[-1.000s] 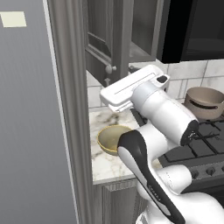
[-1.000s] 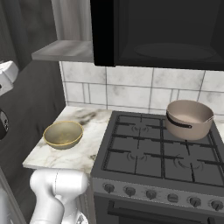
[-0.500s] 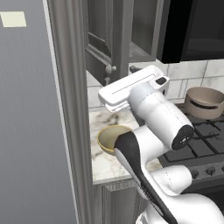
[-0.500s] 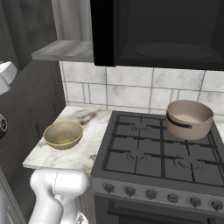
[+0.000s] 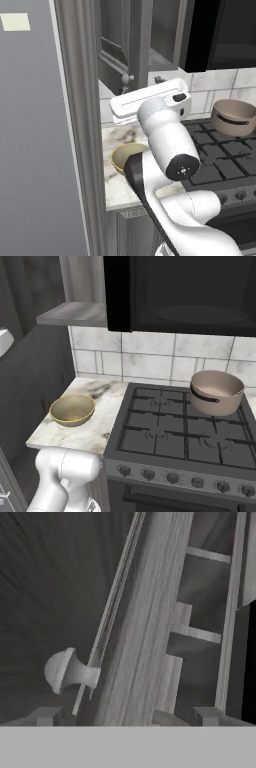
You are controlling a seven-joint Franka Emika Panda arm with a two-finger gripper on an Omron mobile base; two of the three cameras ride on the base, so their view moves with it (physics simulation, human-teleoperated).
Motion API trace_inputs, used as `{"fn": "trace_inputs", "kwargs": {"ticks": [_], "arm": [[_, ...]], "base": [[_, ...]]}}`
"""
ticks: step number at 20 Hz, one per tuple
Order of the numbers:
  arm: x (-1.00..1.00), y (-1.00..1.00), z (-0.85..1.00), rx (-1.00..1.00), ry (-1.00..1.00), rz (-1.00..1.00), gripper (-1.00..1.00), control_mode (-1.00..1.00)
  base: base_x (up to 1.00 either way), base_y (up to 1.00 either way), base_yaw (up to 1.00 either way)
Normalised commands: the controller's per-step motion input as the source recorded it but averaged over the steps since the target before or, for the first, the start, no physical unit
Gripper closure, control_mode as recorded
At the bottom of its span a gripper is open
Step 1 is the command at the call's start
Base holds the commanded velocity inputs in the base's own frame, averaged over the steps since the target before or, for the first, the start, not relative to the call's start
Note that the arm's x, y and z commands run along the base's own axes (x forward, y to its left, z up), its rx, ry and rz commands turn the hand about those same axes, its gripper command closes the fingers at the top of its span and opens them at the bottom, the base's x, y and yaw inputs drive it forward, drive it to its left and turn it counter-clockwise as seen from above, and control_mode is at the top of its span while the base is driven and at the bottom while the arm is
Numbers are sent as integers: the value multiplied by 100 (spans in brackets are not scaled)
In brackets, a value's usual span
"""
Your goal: Open the cabinet and move the ladle to the pot. Then close the cabinet.
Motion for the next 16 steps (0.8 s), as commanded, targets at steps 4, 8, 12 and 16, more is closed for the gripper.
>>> {"fn": "trace_inputs", "kwargs": {"ticks": [4,8,12,16], "arm": [[9,-32,3,0,0,-24,-100,-100],[4,-45,2,0,0,-19,-100,-100],[10,-45,1,0,0,-13,-100,-100],[20,-53,0,0,0,-6,-100,-100]], "base": [[0,0,0],[0,0,0],[0,0,0],[0,0,0]]}}
